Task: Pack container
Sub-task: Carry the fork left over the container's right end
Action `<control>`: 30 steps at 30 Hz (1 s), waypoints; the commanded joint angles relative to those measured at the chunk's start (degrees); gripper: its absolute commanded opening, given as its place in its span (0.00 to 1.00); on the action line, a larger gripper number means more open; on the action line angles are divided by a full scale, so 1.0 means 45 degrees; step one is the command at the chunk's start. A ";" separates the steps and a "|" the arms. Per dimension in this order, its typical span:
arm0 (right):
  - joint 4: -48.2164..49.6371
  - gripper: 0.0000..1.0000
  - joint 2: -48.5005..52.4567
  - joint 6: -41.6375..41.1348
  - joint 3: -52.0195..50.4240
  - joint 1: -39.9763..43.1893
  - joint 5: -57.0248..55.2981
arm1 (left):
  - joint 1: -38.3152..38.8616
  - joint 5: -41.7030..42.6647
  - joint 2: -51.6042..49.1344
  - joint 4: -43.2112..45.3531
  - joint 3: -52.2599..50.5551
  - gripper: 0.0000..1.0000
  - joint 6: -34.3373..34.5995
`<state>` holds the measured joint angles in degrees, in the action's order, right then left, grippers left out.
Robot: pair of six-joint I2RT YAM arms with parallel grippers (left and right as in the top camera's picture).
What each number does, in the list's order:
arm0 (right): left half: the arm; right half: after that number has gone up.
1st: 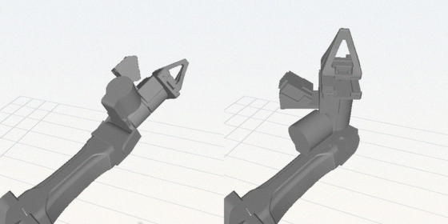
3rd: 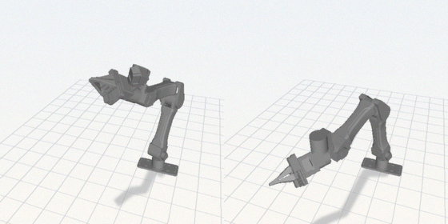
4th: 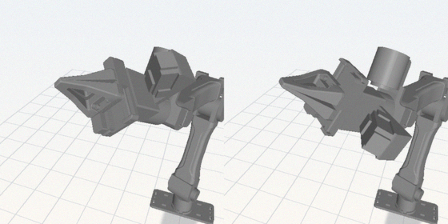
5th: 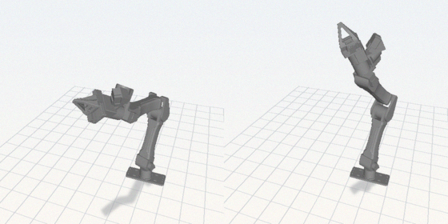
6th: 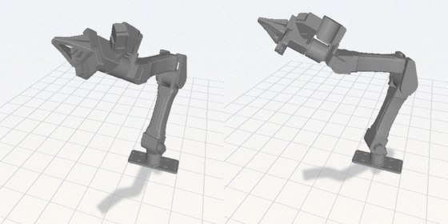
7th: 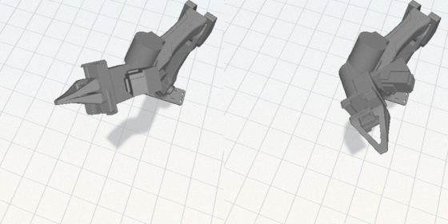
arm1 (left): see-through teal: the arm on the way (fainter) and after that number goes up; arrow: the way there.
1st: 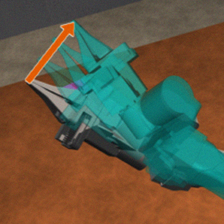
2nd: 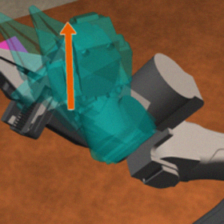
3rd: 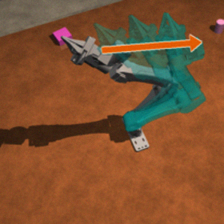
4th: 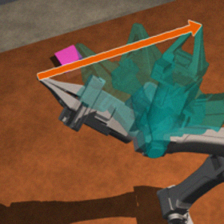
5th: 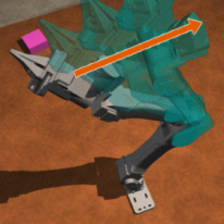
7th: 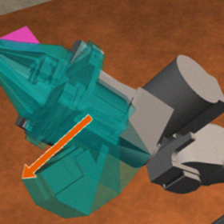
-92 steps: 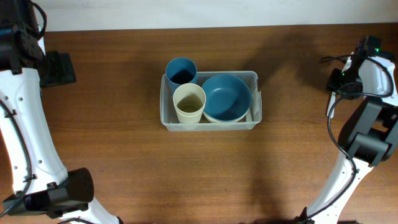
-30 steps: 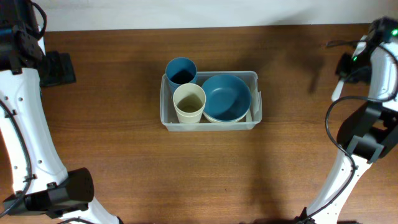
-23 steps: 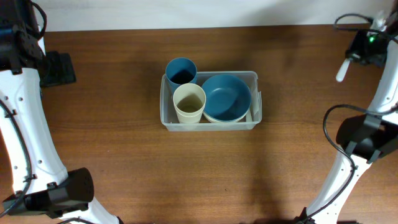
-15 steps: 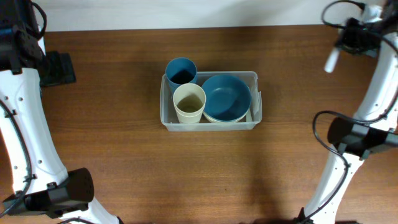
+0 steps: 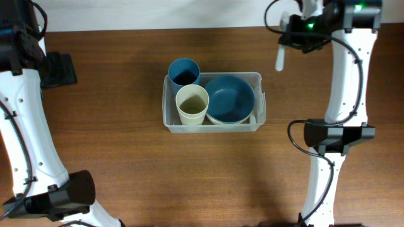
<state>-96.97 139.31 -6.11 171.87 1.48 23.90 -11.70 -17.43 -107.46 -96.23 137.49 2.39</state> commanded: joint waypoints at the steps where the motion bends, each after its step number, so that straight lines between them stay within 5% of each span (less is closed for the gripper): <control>1: -0.0083 0.04 -0.0262 -0.0073 0.0068 -0.0223 0.0209 | -0.0019 -0.0180 0.0316 0.0024 0.0209 1.00 -0.0019; 13: -0.0083 0.04 -0.1161 0.0073 -0.1171 -0.0257 -0.1418 | -0.0015 -0.0180 0.0316 0.0024 0.0209 1.00 -0.0019; 21: -0.0083 0.04 -0.2293 0.0306 -0.4993 -0.0257 -0.1418 | -0.0019 -0.0180 0.0316 0.0024 0.0209 1.00 -0.0019; 30: -0.0083 0.04 -0.2472 0.0301 -0.6076 -0.0767 0.0296 | -0.0019 -0.0180 0.0316 0.0024 0.0209 1.00 -0.0019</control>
<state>-96.99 130.58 -5.50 144.53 0.01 21.93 -11.70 -17.43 -107.46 -96.23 137.49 2.39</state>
